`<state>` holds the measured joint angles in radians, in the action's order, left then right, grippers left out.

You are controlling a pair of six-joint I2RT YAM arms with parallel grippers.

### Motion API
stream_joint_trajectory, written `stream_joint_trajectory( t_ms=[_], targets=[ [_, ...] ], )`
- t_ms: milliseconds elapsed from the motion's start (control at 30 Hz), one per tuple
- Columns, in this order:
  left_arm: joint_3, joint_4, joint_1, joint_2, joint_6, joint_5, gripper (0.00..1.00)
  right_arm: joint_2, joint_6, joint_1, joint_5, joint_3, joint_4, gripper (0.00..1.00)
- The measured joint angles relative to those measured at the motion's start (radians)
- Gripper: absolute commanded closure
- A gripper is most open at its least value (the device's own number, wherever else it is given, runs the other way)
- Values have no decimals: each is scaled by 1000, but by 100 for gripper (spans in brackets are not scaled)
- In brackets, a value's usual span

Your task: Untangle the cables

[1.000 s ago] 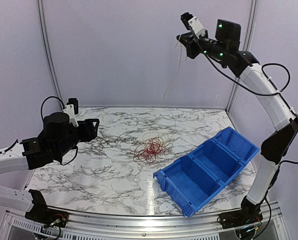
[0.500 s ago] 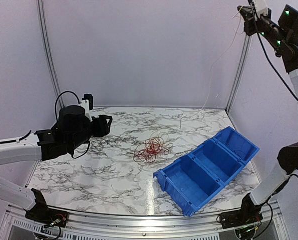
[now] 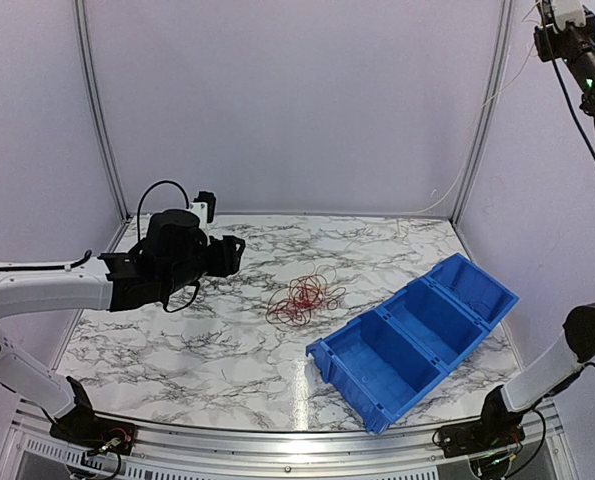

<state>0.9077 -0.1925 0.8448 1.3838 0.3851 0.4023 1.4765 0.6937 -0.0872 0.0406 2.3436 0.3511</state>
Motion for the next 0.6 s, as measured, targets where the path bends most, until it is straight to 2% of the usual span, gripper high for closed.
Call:
stream_joint_trajectory(
  t_ms=[200, 400, 600],
  targets=[
    [0, -44, 0, 46, -5, -31, 34, -51, 74, 1, 58, 0, -70, 100],
    [0, -72, 0, 82, -19, -62, 34, -144, 85, 1, 77, -197, -65, 100],
    [0, -73, 0, 100, -34, -74, 34, -114, 42, 1, 47, -287, 27, 100]
  ],
)
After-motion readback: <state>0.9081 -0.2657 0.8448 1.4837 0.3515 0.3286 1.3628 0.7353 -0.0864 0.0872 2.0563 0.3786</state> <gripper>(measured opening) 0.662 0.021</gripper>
